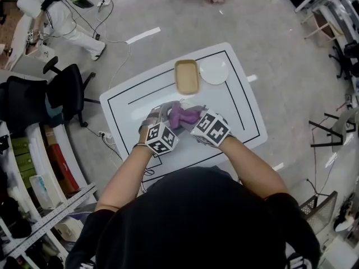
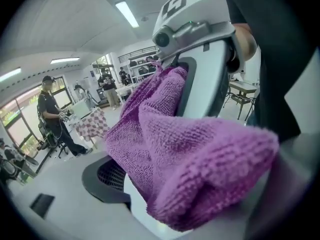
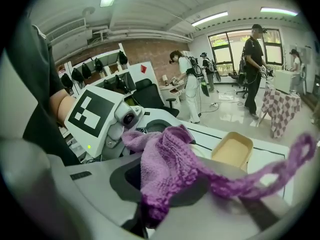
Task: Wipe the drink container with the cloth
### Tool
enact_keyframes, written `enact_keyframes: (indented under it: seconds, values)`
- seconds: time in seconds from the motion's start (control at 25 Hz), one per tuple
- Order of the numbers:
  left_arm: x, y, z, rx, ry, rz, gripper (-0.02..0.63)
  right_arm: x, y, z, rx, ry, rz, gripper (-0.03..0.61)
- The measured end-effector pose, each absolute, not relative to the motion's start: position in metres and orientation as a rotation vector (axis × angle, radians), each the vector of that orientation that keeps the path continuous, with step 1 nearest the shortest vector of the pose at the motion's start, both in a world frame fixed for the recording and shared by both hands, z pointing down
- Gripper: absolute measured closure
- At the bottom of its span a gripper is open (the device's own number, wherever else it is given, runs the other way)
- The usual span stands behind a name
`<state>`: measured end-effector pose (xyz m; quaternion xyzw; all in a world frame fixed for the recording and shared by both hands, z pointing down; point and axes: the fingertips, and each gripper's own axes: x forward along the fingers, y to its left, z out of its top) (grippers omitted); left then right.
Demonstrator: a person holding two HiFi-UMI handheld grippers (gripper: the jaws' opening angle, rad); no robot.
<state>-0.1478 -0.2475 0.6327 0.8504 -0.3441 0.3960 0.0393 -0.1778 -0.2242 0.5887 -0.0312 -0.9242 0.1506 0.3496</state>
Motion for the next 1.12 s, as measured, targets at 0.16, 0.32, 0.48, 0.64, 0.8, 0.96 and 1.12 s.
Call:
enact_keyframes:
  seconds: [0.16,0.32,0.48,0.64,0.8,0.96,1.12]
  values:
    - [-0.148,-0.247,0.634,2.586,-1.063,1.179,0.187,-0.168,-0.238,0.588,-0.003,-2.402,0.374,0.5]
    - [-0.149,-0.246,0.635,2.58,-1.067,1.179,0.192,-0.152,-0.262,0.59,0.134,-2.406,0.34,0.5]
    - [-0.149,-0.246,0.635,2.58,-1.065,1.182,0.192,-0.138,-0.28,0.585,0.23,-2.419,0.345,0.5]
    - [-0.15,-0.245,0.636,2.581,-1.069,1.176,0.193,-0.121,-0.296,0.59,0.313,-2.404,0.403,0.5]
    - [-0.15,-0.246,0.636,2.579,-1.067,1.176,0.193,-0.116,-0.301,0.598,0.35,-2.413,0.475,0.502]
    - [-0.151,-0.246,0.636,2.576,-1.055,1.179,0.192,-0.116,-0.3,0.598,0.368,-2.429,0.501,0.502]
    - [-0.153,-0.24,0.632,2.568,-1.019,1.113,0.192,-0.108,-0.291,0.576,0.384,-2.468,0.488,0.502]
